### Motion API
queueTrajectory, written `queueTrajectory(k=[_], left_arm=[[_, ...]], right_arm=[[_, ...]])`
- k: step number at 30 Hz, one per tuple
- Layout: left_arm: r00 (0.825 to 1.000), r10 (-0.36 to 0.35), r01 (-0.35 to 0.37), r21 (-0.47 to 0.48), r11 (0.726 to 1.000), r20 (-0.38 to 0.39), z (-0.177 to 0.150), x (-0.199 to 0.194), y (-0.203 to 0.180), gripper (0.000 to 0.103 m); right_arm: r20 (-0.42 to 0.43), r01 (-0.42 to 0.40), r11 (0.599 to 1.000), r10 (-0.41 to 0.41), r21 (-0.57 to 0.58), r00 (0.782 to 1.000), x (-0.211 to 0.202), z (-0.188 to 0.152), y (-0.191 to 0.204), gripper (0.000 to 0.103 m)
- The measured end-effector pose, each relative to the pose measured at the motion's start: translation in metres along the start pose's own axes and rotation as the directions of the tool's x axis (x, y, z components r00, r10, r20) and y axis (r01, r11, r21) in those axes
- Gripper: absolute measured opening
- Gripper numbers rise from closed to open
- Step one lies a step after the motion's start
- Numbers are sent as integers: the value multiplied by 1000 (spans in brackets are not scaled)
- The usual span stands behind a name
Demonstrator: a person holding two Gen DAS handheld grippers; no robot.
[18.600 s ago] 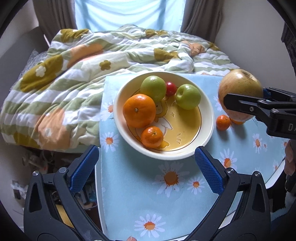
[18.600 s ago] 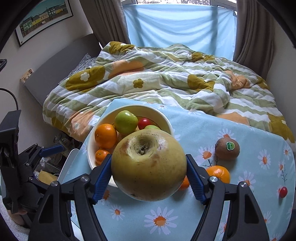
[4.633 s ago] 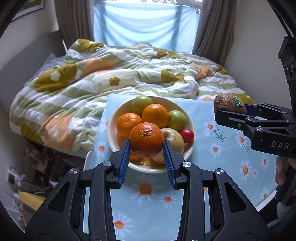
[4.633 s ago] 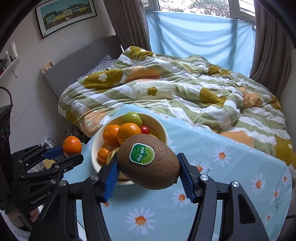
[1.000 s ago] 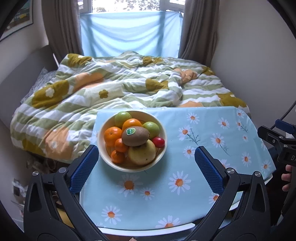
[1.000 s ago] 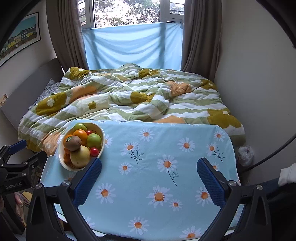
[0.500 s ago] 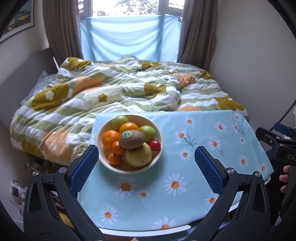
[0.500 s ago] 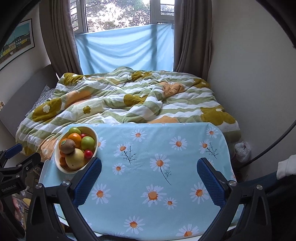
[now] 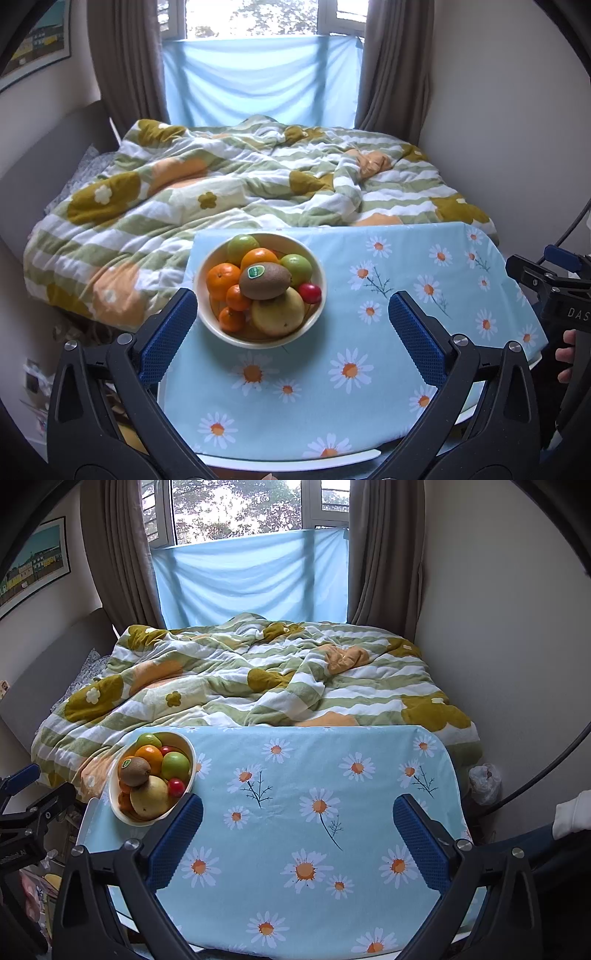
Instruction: Organize fruits
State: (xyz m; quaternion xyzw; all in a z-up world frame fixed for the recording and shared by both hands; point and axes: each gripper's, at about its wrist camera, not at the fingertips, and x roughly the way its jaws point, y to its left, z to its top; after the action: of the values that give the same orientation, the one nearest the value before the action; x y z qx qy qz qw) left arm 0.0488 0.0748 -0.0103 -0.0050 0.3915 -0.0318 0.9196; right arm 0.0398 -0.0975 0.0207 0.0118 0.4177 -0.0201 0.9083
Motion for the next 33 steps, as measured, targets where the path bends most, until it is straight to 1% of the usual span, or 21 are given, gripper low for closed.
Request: queueTrajectory(k=[29, 33], left_arm=[[1000, -5, 5, -4, 1000, 9, 3, -2, -3, 103], [999, 17, -17, 2, 1000, 27, 2, -3, -5, 103]], right_arm=[[1, 1, 1000, -1, 1, 1000, 0, 0, -2, 102], [0, 1, 1000, -1, 0, 1000, 0, 0, -4, 103]])
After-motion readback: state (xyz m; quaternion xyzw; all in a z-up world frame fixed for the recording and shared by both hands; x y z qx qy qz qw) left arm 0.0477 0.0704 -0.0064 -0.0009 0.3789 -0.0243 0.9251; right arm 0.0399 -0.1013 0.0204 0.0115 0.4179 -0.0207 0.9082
